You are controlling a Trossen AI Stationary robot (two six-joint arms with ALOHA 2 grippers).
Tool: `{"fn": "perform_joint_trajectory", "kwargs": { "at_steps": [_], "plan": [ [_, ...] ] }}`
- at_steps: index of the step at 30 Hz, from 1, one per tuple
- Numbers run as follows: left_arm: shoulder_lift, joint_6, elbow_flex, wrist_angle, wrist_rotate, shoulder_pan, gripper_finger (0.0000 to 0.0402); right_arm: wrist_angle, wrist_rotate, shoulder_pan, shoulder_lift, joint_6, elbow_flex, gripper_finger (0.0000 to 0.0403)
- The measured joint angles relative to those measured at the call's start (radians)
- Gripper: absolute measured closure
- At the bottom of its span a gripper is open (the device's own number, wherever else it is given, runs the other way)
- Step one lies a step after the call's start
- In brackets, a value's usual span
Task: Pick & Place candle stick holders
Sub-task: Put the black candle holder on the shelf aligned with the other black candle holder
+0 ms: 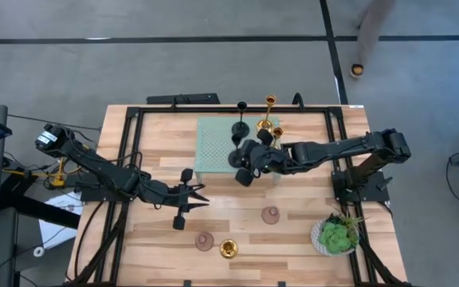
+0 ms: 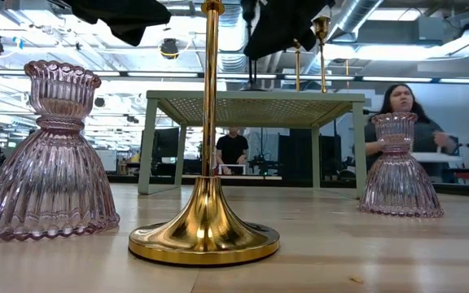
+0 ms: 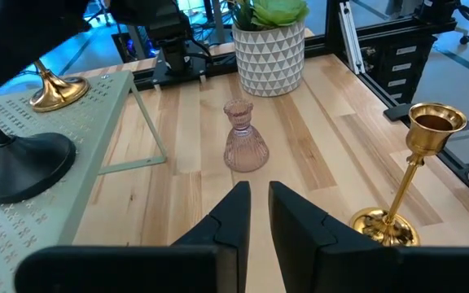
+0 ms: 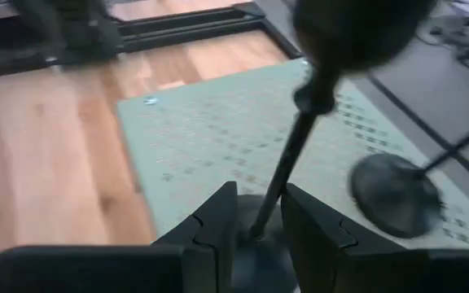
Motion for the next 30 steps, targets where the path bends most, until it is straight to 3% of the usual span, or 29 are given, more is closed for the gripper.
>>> {"fn": "perform_joint_trajectory", "kwargs": {
  "at_steps": [5, 15, 25, 30],
  "plan": [
    [0.0, 0.0, 0.0, 0.0, 0.0, 0.0, 0.0353, -0.004, -0.077, 0.0, 0.0, -0.021, 0.0, 0.0286],
    [0.0, 0.0, 0.0, 0.0, 0.0, 0.0, 0.0353, -0.024, -0.044, -0.011, 0.0, -0.011, 0.0, 0.0216],
    [0.0, 0.0, 0.0, -0.003, 0.0, 0.0, 0.0353, -0.095, -0.059, 0.006, 0.0, -0.01, 0.0, 0.0235],
    [0.0, 0.0, 0.0, -0.004, 0.0, 0.0, 0.0353, -0.099, -0.152, 0.029, 0.0, -0.01, 0.0, 0.0257]
  ]
}}
